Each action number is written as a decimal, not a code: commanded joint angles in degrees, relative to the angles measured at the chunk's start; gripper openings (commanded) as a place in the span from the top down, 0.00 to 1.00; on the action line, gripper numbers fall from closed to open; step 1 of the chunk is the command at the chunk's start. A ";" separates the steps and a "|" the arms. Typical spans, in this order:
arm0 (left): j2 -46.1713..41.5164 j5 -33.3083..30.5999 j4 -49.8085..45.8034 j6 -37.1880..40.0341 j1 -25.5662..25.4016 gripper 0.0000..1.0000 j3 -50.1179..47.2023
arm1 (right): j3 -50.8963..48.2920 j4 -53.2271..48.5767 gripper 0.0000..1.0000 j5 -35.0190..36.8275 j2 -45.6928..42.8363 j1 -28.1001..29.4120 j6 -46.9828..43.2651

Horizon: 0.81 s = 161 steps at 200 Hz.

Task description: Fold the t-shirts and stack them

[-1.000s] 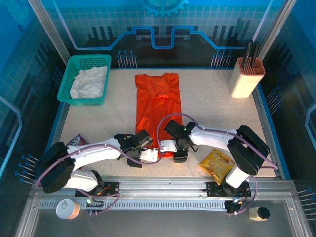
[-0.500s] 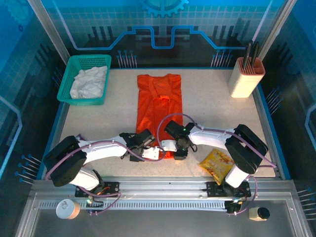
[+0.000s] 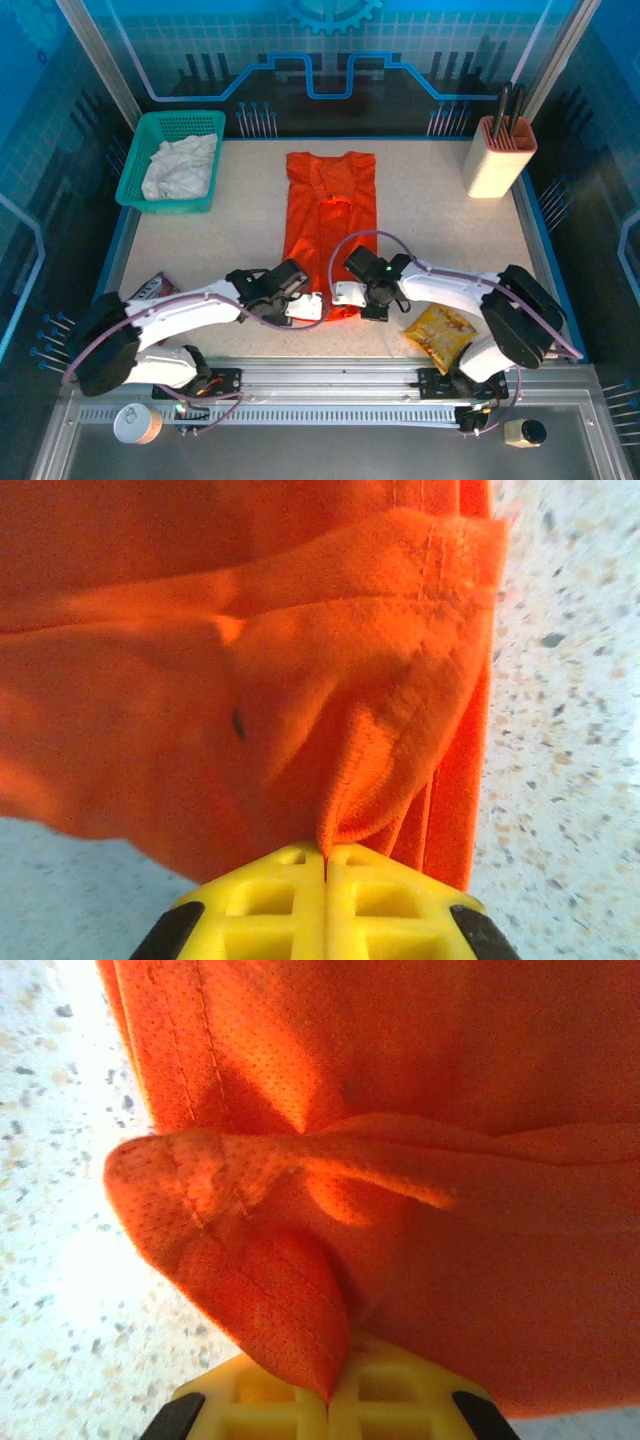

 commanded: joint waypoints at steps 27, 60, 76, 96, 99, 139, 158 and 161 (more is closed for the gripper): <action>-10.12 0.37 -7.54 -4.52 -1.53 1.00 2.06 | -0.03 -4.90 1.00 -0.72 -9.77 0.23 2.21; -11.80 0.39 -7.07 -3.67 -1.53 1.00 2.22 | 1.79 -5.87 1.00 -0.28 -12.96 -0.39 3.29; -11.11 0.18 -6.07 -2.27 -1.49 1.00 2.45 | 2.96 -6.38 1.00 -0.86 -13.18 -0.82 2.82; -9.00 1.46 -6.19 -2.09 -1.45 1.00 3.61 | 5.48 -7.15 1.00 -1.63 -12.39 -0.97 1.93; -8.56 1.96 -6.40 -2.18 -1.44 1.00 3.76 | 5.67 -7.31 1.00 -1.84 -12.27 -0.88 1.89; -5.66 6.09 -9.57 -1.99 -3.02 1.00 2.69 | 3.72 -7.21 1.00 -3.61 -11.18 -0.09 2.25; -5.47 6.27 -9.96 -1.20 -5.13 1.00 1.19 | 1.31 -6.29 1.00 -4.25 -10.84 0.50 3.08; -5.47 6.27 -10.10 -1.09 -5.34 1.00 0.98 | 1.03 -6.17 1.00 -4.37 -10.81 0.67 3.25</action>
